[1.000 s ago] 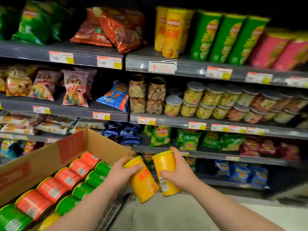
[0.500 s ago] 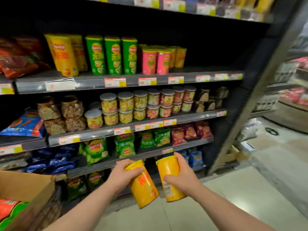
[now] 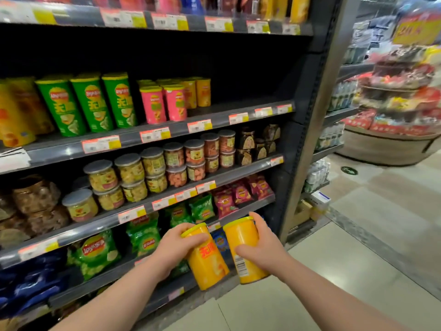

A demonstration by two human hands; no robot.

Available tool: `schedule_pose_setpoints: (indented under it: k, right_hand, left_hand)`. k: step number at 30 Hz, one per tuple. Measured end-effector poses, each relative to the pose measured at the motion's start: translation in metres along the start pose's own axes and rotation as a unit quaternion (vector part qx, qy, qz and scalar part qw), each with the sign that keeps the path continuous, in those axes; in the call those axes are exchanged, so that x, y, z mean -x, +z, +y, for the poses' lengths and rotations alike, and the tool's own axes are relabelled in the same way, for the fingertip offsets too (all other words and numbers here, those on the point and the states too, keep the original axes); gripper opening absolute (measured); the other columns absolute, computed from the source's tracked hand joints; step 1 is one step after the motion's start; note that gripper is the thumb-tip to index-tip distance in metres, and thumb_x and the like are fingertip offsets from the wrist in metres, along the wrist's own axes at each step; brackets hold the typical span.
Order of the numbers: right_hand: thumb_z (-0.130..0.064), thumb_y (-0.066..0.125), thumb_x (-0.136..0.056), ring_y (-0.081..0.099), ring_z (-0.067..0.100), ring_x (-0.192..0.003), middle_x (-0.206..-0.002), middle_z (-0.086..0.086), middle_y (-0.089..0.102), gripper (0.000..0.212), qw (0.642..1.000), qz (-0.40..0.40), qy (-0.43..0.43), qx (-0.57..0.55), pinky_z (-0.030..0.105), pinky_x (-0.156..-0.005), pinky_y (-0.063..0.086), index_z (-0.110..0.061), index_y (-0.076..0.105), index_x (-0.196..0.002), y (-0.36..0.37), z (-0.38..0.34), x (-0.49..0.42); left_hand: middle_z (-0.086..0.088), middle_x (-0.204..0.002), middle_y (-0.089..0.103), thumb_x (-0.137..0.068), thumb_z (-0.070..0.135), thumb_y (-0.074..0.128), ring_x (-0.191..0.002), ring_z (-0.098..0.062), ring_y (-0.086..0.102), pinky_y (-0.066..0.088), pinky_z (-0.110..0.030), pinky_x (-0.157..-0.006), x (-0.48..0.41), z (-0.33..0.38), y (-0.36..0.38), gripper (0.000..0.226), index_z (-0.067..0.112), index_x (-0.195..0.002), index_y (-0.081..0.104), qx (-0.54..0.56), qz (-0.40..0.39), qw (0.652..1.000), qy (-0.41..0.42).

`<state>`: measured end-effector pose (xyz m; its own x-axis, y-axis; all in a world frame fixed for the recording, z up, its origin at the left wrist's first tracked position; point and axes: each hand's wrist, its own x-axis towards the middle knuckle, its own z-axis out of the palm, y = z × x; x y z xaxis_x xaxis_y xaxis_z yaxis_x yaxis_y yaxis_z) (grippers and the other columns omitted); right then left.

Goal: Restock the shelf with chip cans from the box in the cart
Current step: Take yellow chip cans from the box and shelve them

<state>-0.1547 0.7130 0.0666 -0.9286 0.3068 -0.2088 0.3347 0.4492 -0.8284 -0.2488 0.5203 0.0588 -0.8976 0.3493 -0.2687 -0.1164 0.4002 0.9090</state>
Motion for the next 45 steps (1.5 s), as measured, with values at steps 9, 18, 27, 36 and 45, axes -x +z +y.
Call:
schedule_pose_setpoints:
  k: [9, 18, 27, 36, 45]
  right_hand:
    - [-0.028, 0.071, -0.073, 0.052, 0.023, -0.112, -0.134, 0.001, 0.042, 0.093, 0.998, 0.059, 0.036, 0.011, 0.04, -0.092, 0.049, -0.037, 0.014, -0.146, -0.061, 0.012, -0.059]
    - [-0.026, 0.07, -0.078, 0.054, 0.016, -0.103, -0.131, -0.002, 0.045, 0.089, 0.999, 0.05, 0.007, 0.004, 0.025, -0.074, 0.046, -0.038, 0.014, -0.146, -0.087, -0.029, -0.172]
    - [-0.025, 0.072, -0.079, 0.055, 0.014, -0.1, -0.12, -0.007, 0.047, 0.087, 0.998, 0.041, -0.039, -0.004, 0.027, -0.071, 0.047, -0.042, 0.016, -0.144, -0.09, -0.075, -0.246]
    - [-0.023, 0.072, -0.08, 0.058, 0.012, -0.099, -0.12, -0.009, 0.052, 0.084, 0.99, 0.009, -0.138, -0.038, 0.034, -0.079, 0.053, -0.042, 0.019, -0.143, -0.096, -0.136, -0.301]
    - [-0.026, 0.07, -0.082, 0.049, 0.018, -0.107, -0.124, -0.006, 0.04, 0.087, 0.967, 0.056, -0.248, -0.035, 0.036, -0.084, 0.046, -0.038, 0.015, -0.147, -0.122, -0.203, -0.378]
  left_hand:
    - [-0.001, -0.097, 0.067, -0.068, 0.035, 0.082, -0.086, -0.017, 0.065, 0.054, -0.033, -0.074, -0.093, 0.042, 0.053, 0.034, 0.028, -0.095, 0.063, 0.021, -0.081, 0.996, 0.025]
    - [0.004, -0.102, 0.064, -0.077, 0.032, 0.077, -0.093, -0.014, 0.062, 0.052, -0.035, -0.081, -0.199, 0.089, 0.026, 0.022, 0.035, -0.091, 0.059, 0.006, -0.08, 0.995, 0.057]
    - [0.0, -0.101, 0.066, -0.073, 0.036, 0.079, -0.087, -0.015, 0.064, 0.05, -0.028, -0.067, -0.249, 0.105, -0.013, 0.03, 0.032, -0.097, 0.061, 0.058, -0.046, 0.996, 0.057]
    - [0.004, -0.089, 0.064, -0.079, 0.024, 0.075, -0.074, -0.007, 0.061, 0.045, -0.017, -0.052, -0.259, 0.122, -0.049, 0.023, 0.029, -0.096, 0.06, 0.108, 0.022, 0.992, 0.062]
    - [0.002, -0.09, 0.069, -0.055, 0.037, 0.083, -0.076, -0.009, 0.067, 0.05, -0.023, -0.062, -0.268, 0.157, -0.061, 0.046, 0.029, -0.095, 0.064, 0.153, 0.107, 0.979, 0.08]
